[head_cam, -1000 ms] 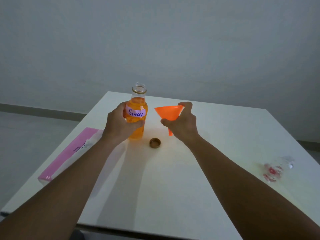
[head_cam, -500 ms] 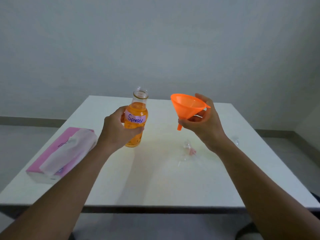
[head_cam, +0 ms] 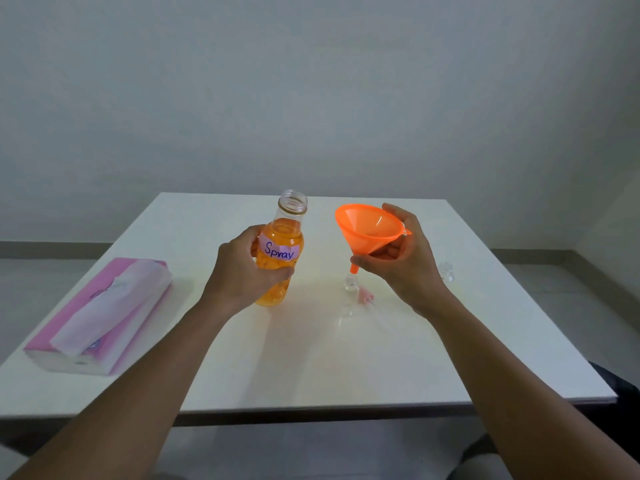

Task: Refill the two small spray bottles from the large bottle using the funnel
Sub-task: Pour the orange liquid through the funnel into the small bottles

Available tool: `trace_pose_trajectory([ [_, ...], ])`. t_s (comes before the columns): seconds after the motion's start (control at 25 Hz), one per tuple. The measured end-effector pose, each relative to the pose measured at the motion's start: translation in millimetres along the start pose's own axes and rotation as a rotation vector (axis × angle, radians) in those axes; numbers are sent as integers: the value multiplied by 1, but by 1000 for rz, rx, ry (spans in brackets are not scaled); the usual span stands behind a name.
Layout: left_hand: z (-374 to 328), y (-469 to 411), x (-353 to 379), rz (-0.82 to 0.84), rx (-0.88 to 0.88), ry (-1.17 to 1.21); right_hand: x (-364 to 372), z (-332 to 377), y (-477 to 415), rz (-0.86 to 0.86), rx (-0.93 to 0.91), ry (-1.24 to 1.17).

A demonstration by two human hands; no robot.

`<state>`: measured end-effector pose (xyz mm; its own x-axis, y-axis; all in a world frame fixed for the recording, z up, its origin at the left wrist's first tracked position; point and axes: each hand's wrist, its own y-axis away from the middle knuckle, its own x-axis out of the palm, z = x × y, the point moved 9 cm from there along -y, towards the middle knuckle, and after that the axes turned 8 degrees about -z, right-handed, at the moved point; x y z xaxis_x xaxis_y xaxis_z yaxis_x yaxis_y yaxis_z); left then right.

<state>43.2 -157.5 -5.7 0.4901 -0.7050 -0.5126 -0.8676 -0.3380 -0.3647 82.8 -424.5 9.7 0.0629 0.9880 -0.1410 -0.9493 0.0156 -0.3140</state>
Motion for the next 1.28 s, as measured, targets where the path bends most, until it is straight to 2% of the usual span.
trace_pose_trajectory([
  [0.72, 2, 1, 6, 17, 1, -41, 9, -32, 10, 104, -20, 148],
  [0.92, -6, 1, 2, 42, 29, -56, -6, -1, 8, 107, -115, 311],
  [1.04, -11, 0, -2, 78, 56, -74, -1, 14, 5, 172, -152, 465],
  [1.16, -15, -2, -7, 108, 74, -132, 4, 21, 4, 185, -154, 644],
  [1.28, -21, -4, -11, 139, 113, -194, 3, 25, 0, 179, -121, 718],
])
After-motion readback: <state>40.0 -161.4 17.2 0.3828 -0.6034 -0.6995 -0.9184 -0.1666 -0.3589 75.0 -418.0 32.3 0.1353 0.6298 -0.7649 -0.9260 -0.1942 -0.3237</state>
